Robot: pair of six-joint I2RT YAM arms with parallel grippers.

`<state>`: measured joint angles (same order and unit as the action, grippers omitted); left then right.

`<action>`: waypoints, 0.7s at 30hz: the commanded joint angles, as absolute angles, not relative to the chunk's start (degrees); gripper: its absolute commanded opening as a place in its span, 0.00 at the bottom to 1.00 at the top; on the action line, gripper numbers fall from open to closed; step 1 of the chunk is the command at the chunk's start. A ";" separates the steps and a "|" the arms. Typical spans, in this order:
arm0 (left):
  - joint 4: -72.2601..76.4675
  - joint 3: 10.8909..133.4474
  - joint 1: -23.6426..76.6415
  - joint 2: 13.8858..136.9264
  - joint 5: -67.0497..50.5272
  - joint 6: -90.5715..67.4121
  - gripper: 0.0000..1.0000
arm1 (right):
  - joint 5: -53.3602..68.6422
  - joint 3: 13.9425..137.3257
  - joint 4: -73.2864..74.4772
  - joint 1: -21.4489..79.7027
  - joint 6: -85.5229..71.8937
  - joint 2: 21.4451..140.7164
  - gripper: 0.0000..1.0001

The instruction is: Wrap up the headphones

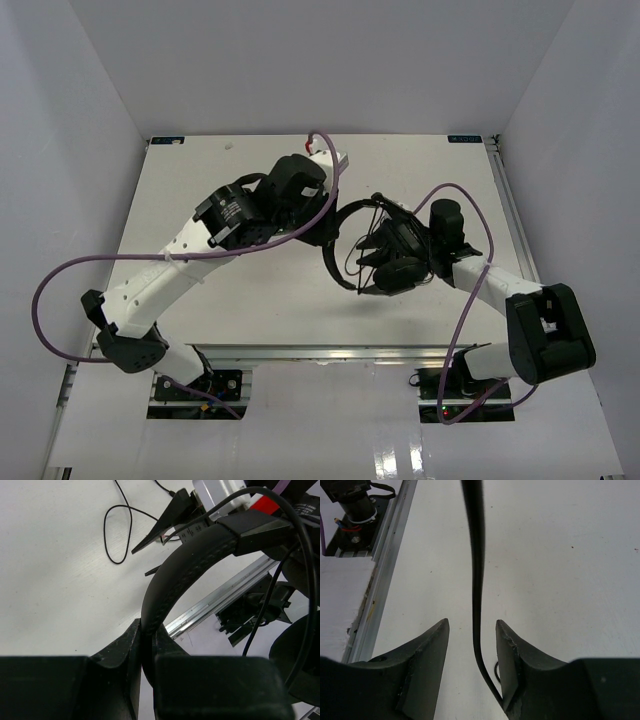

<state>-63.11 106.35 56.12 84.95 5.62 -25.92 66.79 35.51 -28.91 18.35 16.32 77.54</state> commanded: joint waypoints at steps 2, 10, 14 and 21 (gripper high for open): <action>-67.28 118.31 56.43 86.86 9.54 -29.26 0.00 | 72.04 35.34 -31.73 18.28 18.07 79.07 0.40; -72.02 127.46 56.29 89.38 18.25 -33.04 0.00 | 75.12 32.13 -30.98 18.48 18.96 77.37 0.25; -71.56 127.62 55.91 89.21 20.97 -35.29 0.00 | 75.15 31.64 -29.29 18.72 19.25 75.36 0.20; -69.77 129.68 53.86 90.31 24.71 -38.40 0.00 | 74.63 31.59 -24.10 19.95 21.25 71.37 0.13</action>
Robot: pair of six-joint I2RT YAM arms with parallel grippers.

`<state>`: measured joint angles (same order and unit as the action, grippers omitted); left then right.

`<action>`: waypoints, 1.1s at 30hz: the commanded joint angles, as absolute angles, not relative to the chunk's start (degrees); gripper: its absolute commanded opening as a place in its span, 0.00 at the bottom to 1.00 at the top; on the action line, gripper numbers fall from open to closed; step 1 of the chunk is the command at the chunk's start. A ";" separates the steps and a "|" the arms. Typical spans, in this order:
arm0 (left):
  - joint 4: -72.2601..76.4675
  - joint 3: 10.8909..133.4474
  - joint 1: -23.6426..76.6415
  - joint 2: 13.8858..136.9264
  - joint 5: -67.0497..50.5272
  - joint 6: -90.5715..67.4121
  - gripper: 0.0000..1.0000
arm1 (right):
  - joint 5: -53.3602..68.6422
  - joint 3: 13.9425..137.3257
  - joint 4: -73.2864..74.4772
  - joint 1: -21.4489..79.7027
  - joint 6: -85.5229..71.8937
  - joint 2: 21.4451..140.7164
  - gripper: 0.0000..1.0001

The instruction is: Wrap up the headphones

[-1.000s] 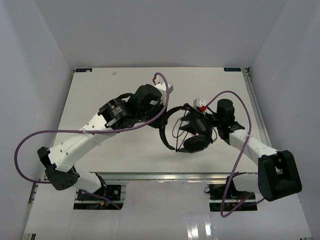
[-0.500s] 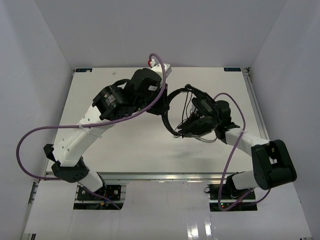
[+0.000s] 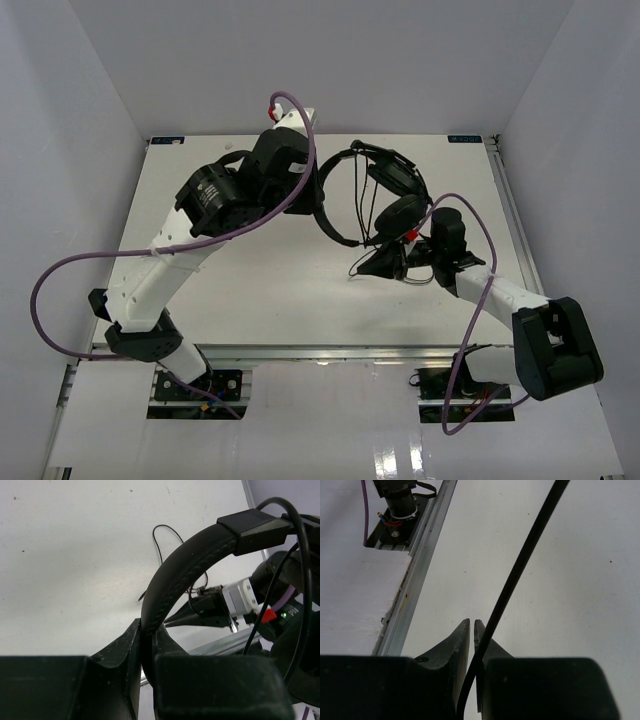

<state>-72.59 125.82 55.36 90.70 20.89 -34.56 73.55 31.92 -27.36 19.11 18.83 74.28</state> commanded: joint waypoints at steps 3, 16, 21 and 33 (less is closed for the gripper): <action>-68.27 130.12 51.54 90.34 25.47 -39.23 0.00 | 73.12 32.02 -17.51 21.33 27.82 69.44 0.12; -60.56 129.68 42.49 94.24 24.43 -40.25 0.00 | 61.89 40.66 15.79 27.00 51.48 65.49 0.08; -59.26 127.62 41.19 94.90 25.79 -39.97 0.00 | 57.40 44.55 25.10 28.11 57.67 63.72 0.08; -56.45 122.57 40.08 96.10 30.34 -38.53 0.00 | 41.91 55.79 40.16 32.54 66.50 58.95 0.08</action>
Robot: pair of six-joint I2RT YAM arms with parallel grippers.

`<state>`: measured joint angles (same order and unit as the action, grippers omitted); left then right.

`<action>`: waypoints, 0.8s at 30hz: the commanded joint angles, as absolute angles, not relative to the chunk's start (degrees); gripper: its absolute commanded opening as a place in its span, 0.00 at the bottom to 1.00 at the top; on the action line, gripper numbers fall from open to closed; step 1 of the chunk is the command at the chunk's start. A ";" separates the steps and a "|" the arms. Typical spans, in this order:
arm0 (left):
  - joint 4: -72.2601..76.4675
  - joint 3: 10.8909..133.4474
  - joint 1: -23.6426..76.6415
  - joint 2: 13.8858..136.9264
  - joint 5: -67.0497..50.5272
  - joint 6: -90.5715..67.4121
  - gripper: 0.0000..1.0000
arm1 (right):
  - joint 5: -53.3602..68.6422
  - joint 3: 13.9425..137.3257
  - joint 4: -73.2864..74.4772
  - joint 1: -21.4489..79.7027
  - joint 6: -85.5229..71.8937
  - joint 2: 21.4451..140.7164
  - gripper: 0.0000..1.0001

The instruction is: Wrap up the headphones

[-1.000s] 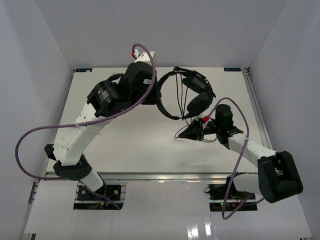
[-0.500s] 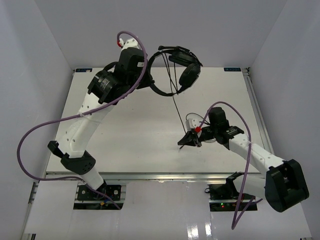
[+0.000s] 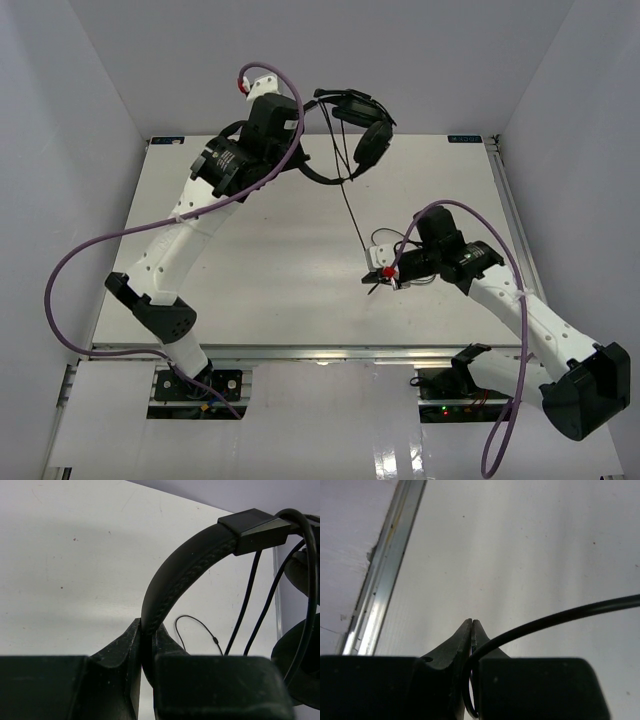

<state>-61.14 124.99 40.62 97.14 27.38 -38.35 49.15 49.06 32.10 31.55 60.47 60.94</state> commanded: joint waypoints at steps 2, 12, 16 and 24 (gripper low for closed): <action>-55.83 121.06 39.99 95.84 30.64 -38.60 0.00 | 38.77 60.07 42.46 33.34 68.31 58.89 0.08; -52.05 111.56 39.99 92.92 30.48 -38.78 0.00 | 27.30 74.87 49.63 36.90 70.04 60.42 0.08; -50.98 107.99 39.99 91.83 30.32 -38.40 0.00 | 24.16 76.37 48.59 37.98 68.98 59.77 0.08; -48.88 101.94 39.99 90.41 29.09 -37.24 0.00 | 20.04 79.76 45.25 39.14 67.36 60.39 0.08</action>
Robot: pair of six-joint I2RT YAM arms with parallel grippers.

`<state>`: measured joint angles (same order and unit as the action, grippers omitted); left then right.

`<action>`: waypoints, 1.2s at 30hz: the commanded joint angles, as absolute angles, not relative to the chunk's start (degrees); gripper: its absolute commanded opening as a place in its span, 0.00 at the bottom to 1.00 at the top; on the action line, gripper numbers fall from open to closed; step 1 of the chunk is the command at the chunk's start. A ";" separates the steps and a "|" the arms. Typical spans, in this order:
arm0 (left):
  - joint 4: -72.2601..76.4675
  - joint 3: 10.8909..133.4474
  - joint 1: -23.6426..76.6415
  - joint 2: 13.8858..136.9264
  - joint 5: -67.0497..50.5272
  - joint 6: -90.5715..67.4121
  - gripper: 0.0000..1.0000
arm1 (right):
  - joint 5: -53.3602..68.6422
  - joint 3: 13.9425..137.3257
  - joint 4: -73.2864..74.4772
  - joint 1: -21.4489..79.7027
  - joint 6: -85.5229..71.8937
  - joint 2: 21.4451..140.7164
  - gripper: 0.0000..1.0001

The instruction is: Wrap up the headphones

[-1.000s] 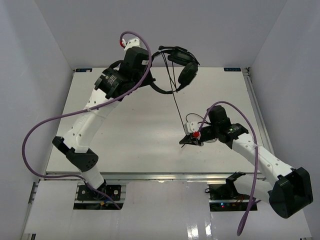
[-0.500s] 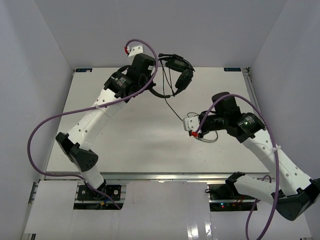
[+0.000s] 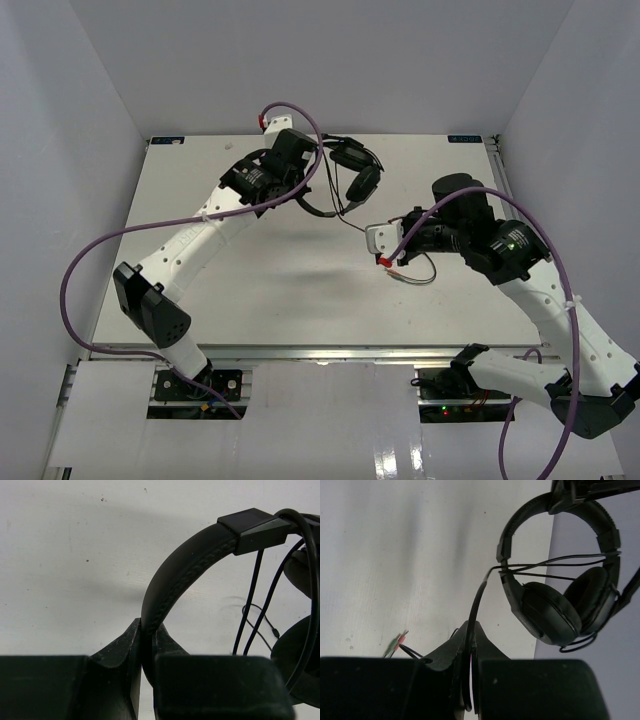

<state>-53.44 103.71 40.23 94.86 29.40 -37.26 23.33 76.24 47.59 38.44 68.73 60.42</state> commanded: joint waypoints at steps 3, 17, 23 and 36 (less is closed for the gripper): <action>-47.78 99.45 39.99 89.80 27.74 -36.91 0.00 | 18.03 80.06 42.94 39.48 66.60 60.57 0.08; -45.20 89.97 40.17 88.07 17.28 -33.40 0.00 | 4.80 71.29 23.93 40.96 71.64 60.58 0.10; -44.05 88.24 41.16 88.04 11.48 -30.32 0.00 | 2.15 66.66 15.93 41.11 74.96 60.09 0.11; -43.15 85.70 45.17 85.18 5.32 -25.95 0.00 | 5.05 64.67 11.18 40.65 71.81 60.81 0.21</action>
<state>-46.19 86.30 44.01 91.60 9.17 -27.60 3.60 64.75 15.58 40.69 73.86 61.43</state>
